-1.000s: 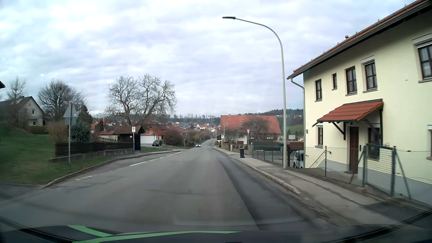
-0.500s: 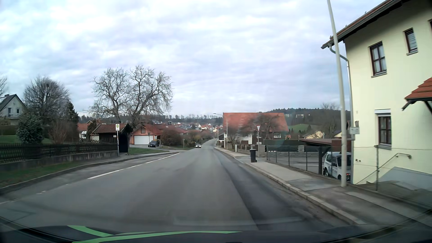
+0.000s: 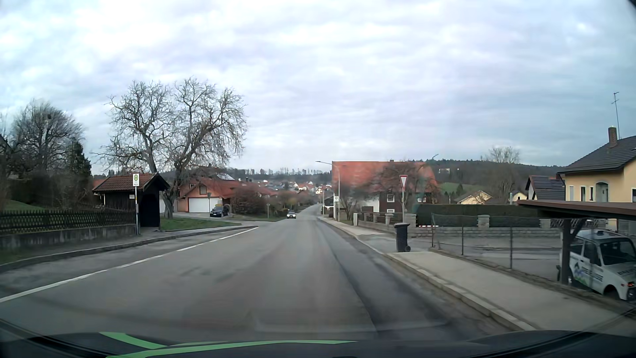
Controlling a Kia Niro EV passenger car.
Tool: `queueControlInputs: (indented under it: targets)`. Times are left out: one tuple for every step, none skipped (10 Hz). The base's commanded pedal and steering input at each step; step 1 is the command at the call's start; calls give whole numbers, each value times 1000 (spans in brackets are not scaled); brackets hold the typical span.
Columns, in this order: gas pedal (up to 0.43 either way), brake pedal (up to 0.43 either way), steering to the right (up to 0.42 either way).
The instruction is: Follow the waypoints while adhering to traffic rules and regulations
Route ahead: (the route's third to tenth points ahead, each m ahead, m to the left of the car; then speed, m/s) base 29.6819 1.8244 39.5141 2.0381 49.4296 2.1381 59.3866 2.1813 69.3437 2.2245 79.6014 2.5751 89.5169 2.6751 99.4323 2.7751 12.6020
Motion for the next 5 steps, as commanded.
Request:
queueControlInputs:
  targets:
    - [0, 0, -4]
    - [0, 0, -4]
    - [0, 0, -3]
    - [0, 0, -3]
    - [0, 0, -3]
